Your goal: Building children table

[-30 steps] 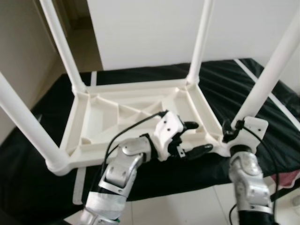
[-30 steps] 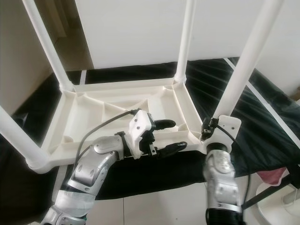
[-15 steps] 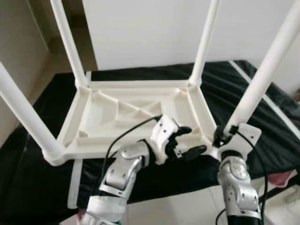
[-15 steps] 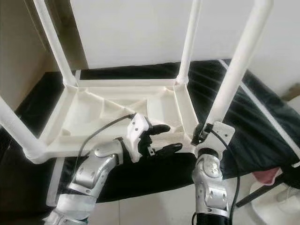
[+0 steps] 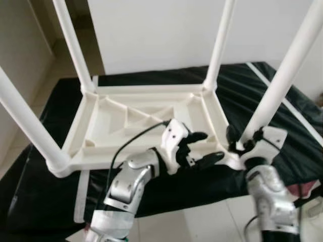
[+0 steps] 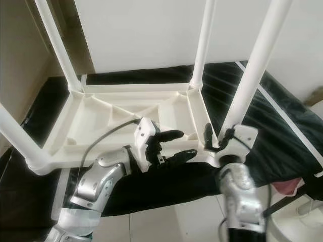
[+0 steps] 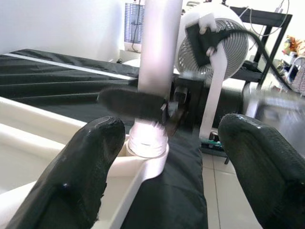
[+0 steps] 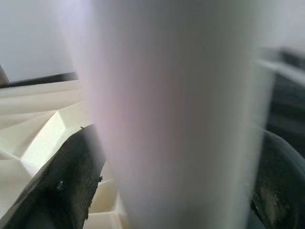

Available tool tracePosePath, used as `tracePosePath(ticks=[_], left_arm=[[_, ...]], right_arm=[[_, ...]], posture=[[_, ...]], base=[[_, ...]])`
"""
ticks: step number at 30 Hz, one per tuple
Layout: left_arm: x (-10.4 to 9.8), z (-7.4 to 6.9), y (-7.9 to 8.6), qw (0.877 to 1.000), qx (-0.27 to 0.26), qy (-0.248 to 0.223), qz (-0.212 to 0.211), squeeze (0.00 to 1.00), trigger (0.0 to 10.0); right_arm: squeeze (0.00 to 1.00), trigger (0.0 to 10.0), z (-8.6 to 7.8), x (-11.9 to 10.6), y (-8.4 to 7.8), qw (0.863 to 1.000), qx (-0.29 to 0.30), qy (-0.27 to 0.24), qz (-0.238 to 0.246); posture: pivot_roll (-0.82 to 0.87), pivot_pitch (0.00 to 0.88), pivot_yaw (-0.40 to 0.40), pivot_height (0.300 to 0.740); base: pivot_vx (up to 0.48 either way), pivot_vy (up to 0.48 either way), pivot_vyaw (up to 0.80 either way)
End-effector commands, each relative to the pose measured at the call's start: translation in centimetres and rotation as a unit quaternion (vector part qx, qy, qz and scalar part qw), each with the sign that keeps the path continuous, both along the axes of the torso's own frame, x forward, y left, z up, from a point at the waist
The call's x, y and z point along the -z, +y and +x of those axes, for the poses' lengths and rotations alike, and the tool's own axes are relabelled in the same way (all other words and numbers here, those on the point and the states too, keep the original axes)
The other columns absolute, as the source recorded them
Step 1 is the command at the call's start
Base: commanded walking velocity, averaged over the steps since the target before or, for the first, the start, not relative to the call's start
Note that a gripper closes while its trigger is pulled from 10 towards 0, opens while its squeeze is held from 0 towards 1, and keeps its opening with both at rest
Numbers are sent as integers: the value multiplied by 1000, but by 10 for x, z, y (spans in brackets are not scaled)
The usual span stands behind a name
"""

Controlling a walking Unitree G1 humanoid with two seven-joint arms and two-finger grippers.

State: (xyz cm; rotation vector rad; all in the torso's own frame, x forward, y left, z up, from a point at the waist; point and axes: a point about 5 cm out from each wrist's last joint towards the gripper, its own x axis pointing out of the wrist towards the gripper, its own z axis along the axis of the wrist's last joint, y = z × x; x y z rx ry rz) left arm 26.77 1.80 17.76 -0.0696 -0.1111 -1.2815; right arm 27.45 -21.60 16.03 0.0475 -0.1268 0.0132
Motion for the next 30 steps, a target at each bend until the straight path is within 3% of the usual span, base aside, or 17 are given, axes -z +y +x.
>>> tracePosePath(ticks=[1,4,10,11,13,15,26,27,28,29,30], left_arm=[[4,-7,-1,999,35,-3,12,0,10000],[9,-11,1,998,39,-27,37,0,10000],[14,-10,1,998,31,-33,49,0,10000],[17,-9,1,997,15,-45,59,0,10000],[19,-8,1,996,4,-54,67,0,10000],[26,-8,0,995,-7,-60,81,0,10000],[41,-9,-3,989,-17,-82,121,0,10000],[40,-9,-5,990,-22,-82,116,0,10000],[40,-9,-5,990,-24,-81,114,0,10000],[40,-9,-6,989,-27,-89,114,0,10000],[40,-9,-6,988,-31,-94,117,0,10000]], right_arm=[[0,10000,-1,6,0,999,-38,14,-10],[0,10000,-1,5,-5,997,-72,12,-36],[0,10000,-1,3,-9,991,-125,11,-46],[0,10000,-1,3,-11,984,-169,15,-46],[0,10000,0,3,-12,981,-184,17,-51],[0,10000,2,6,-14,971,-220,33,-89],[0,10000,16,12,-12,966,-235,42,-96],[0,4980,17,13,-12,966,-235,39,-98],[0,4980,17,13,-13,966,-235,38,-98],[0,0,17,14,-14,967,-233,39,-99],[0,0,17,16,-15,967,-229,43,-100]], posture=[[-24,0,19,740],[-24,0,20,740],[-25,0,24,740],[-25,0,25,740],[-25,0,25,740],[-26,0,27,740],[-24,0,31,740],[-23,0,31,740],[-23,0,31,740],[-14,0,28,740],[-12,0,26,740]], base=[[0,0,0],[0,0,0],[0,0,0],[0,0,0],[0,0,0],[0,0,0],[0,0,0],[0,0,0],[0,0,0],[0,0,0],[0,0,0]])
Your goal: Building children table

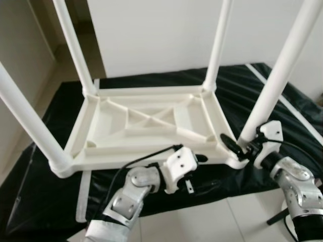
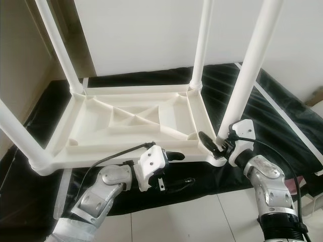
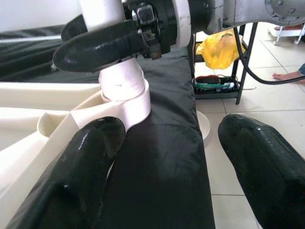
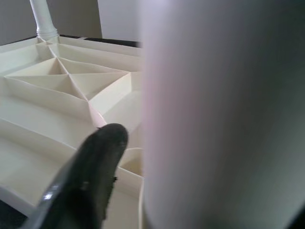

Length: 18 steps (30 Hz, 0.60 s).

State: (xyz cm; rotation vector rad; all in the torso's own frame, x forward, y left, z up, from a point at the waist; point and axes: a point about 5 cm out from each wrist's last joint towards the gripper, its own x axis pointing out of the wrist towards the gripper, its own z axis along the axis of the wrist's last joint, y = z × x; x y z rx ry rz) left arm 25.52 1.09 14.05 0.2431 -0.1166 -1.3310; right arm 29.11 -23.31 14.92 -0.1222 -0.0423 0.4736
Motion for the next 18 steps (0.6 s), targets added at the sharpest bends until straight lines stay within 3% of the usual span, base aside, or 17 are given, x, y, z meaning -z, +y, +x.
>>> tracePosePath(ticks=[1,9,10,12,13,17,18], left_arm=[[3,3,1,999,-50,-9,-3,0,10000],[7,5,4,998,-61,-21,4,0,10000],[8,6,4,998,-60,-20,6,0,10000],[8,5,4,998,-58,-19,7,0,10000],[9,5,5,998,-55,-16,8,0,10000],[9,6,3,998,-55,-13,9,0,10000],[8,9,0,998,-60,-24,9,0,10000]], right_arm=[[0,0,0,5,2,1000,-6,8,-4],[0,0,-3,18,1,1000,6,19,-4],[0,6902,-4,19,2,1000,16,19,11],[0,6902,-4,19,2,999,23,19,22],[0,10000,-4,19,3,999,30,18,31],[0,10000,-5,20,6,998,51,12,45],[0,10000,-9,20,13,994,96,1,54]], posture=[[-12,0,26,740],[6,0,15,740],[3,0,19,740],[3,0,19,740],[-8,0,26,740],[-19,0,32,740],[-44,0,48,740]], base=[[0,0,0],[0,0,0],[0,0,0],[0,0,0],[0,0,0],[0,0,0],[0,0,0]])
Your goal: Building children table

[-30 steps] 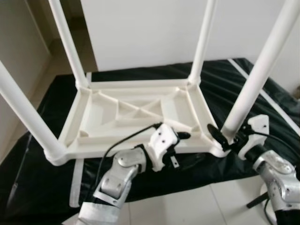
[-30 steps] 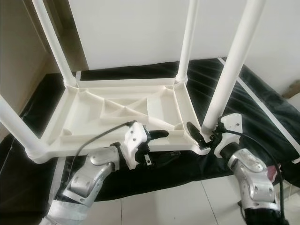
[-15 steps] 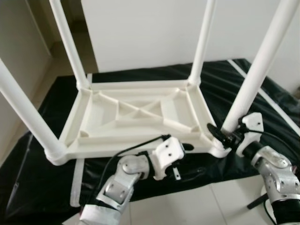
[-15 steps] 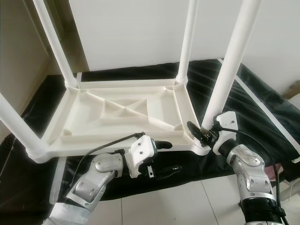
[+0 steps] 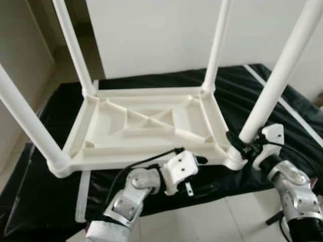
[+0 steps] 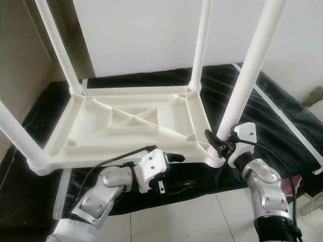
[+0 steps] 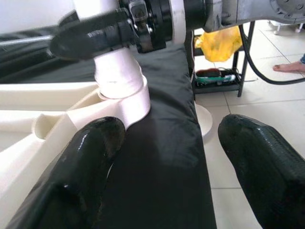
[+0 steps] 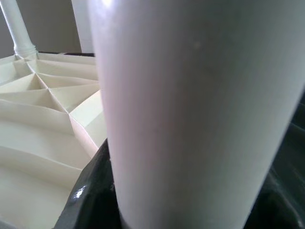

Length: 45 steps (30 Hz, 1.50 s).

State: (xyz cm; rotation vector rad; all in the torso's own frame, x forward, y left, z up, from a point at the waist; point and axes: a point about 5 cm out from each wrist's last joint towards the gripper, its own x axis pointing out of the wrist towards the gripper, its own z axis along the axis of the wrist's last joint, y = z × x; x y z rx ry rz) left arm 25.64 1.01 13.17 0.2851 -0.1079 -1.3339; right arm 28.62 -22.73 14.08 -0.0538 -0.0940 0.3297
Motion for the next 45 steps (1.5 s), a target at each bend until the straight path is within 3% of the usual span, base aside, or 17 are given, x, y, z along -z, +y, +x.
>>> tracePosePath(ticks=[1,5,13,14,15,17,18,19,25,30,31,32,33,35,40,41,45], left_arm=[[-2,9,0,998,-62,-21,-10,0,10000],[-8,15,1,997,-74,-9,-29,0,10000],[-10,21,3,996,-85,-2,-40,0,10000],[-12,23,4,994,-96,14,-57,0,10000],[-12,23,4,994,-96,14,-57,0,10000],[-14,24,4,993,-100,19,-66,0,10000],[-14,24,4,993,-100,19,-66,0,10000],[-14,25,5,992,-103,20,-68,0,10000],[-20,29,9,986,-115,55,-106,0,10000],[-21,34,9,988,-116,41,-93,0,10000],[-22,36,9,988,-117,39,-92,0,10000],[-22,36,9,988,-117,39,-92,0,10000],[-23,36,9,988,-117,38,-92,0,10000],[-24,36,9,988,-117,38,-93,0,10000],[-25,35,8,989,-115,32,-91,0,10000],[-24,34,9,989,-116,30,-89,0,10000],[-24,33,8,990,-111,25,-83,0,10000]], right_arm=[[0,10000,-6,12,10,999,45,18,14],[0,10000,-10,20,18,991,131,29,25],[0,10000,-11,23,32,977,204,35,52],[0,10000,-12,24,38,964,248,37,92],[0,10000,-12,24,38,964,248,37,92],[0,10000,-13,26,36,938,328,37,102],[0,10000,-13,26,36,938,328,37,102],[0,10000,-15,27,38,924,365,41,104],[0,10000,-19,23,50,934,340,38,108],[0,10000,-21,20,47,931,348,33,110],[690,10000,-20,18,46,930,350,29,109],[690,10000,-20,18,46,930,350,29,109],[1000,10000,-21,16,45,929,352,24,109],[1000,10000,-21,15,45,928,355,21,109],[1000,10000,-19,9,40,944,316,-6,98],[1000,10000,-20,6,34,954,288,-19,86],[1000,10000,-20,4,29,962,259,-24,76]], posture=[[-44,0,48,740],[-53,0,49,740],[-63,0,47,740],[-66,0,44,740],[-66,0,44,740],[-65,0,33,740],[-65,0,33,740],[-69,0,28,740],[-80,0,33,740],[-89,0,39,740],[-88,0,38,740],[-88,0,38,740],[-83,0,34,740],[-83,0,34,740],[-64,0,18,740],[-50,0,11,740],[-34,0,0,740]], base=[[0,0,0],[0,0,0],[0,0,0],[0,0,0],[0,0,0],[0,0,0],[0,0,0],[0,0,0],[0,0,0],[0,0,0],[0,0,0],[0,0,0],[0,0,0],[0,0,0],[0,0,0],[0,0,0],[0,0,0]])
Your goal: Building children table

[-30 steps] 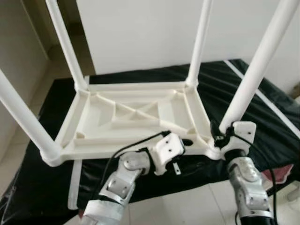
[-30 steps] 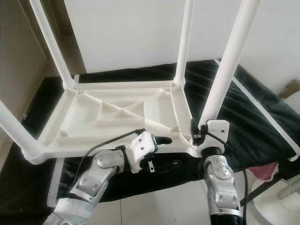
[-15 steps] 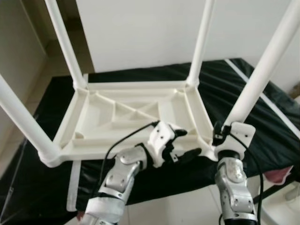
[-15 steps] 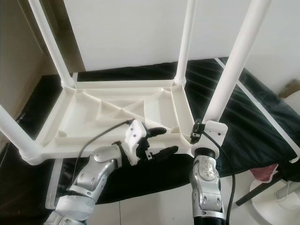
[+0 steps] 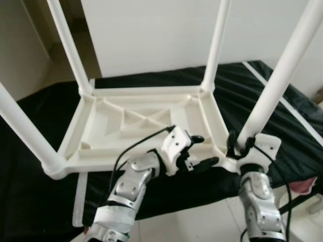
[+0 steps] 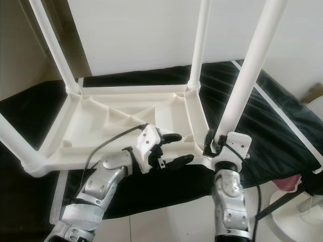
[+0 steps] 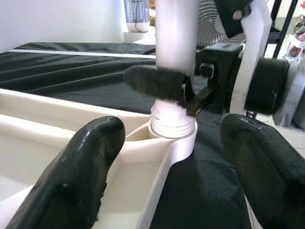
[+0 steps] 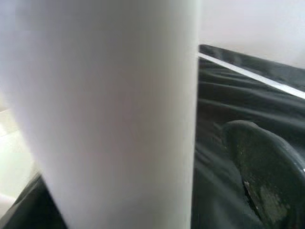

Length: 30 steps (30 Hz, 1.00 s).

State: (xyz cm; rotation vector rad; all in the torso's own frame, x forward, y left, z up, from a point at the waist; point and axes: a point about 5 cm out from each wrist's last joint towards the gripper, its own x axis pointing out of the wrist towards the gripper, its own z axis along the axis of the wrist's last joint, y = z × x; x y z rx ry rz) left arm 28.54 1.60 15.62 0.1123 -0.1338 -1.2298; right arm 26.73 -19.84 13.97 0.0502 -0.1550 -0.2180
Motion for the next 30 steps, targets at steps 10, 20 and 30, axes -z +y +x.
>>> tracePosePath(ticks=[10,20,30], left_arm=[[-4,10,8,998,-65,-17,-1,0,10000],[-7,7,5,998,-61,-17,-10,0,10000],[-8,5,11,998,-57,-17,-6,0,10000]], right_arm=[[0,10000,9,6,-13,988,-143,44,-49],[0,10000,14,1,-21,954,-276,63,-103],[0,10000,15,-4,-39,933,-330,81,-119]], posture=[[7,0,-15,740],[27,0,-8,740],[32,0,-4,740]], base=[[0,0,0],[0,0,0],[0,0,0]])
